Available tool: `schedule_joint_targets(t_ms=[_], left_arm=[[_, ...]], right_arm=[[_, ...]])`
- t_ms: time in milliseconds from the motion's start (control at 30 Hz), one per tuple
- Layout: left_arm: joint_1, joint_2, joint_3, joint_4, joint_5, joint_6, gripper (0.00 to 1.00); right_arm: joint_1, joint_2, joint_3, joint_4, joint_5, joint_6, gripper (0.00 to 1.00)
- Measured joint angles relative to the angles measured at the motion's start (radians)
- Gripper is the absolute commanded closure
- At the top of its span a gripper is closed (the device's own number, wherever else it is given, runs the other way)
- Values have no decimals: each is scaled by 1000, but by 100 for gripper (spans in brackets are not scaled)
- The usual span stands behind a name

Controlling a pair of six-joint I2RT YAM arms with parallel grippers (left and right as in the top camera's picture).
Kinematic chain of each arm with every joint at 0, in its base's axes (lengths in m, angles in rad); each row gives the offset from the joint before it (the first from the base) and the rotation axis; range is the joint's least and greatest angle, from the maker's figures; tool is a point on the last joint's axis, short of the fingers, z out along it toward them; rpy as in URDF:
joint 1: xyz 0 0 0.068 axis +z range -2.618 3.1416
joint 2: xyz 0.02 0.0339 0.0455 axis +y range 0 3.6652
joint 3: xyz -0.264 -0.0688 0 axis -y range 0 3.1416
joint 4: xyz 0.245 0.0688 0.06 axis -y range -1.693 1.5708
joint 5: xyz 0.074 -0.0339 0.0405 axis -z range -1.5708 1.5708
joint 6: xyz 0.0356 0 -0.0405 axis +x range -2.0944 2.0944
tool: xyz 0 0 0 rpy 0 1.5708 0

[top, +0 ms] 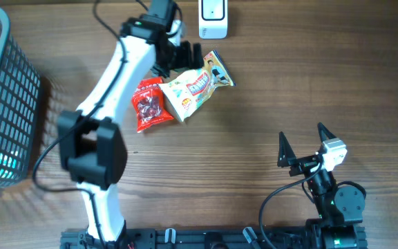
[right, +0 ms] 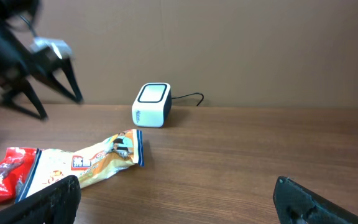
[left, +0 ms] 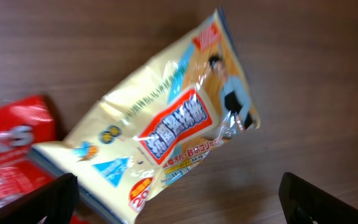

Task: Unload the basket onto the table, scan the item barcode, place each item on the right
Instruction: 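Carry the cream bag out and place it beside the red bag, then reach the left gripper into the basket toward the orange tissue pack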

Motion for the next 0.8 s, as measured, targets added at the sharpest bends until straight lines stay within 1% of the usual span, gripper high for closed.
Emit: schedule_joint_targets(t_ms=[100,200,267,367,467,600,800], left_arm=[[60,-117,0,3,-2,0,0],[147,-280,0,4,-26,0,0],[211,-379,4,-6,-71,0,0],[330,-507,10,-34,-177,0,0],[464,-581,11,-54,-277,0,0],[634,-595,11,-84,-349,-27,0],[885,-505,11,-132,-387,-84,0]], right_arm=[[0,0,0,0,0,0,0],[0,0,0,0,0,0,0],[0,0,0,0,0,0,0],[0,0,0,0,0,0,0],[0,0,0,0,0,0,0],[0,0,0,0,0,0,0],[0,0,0,0,0,0,0]])
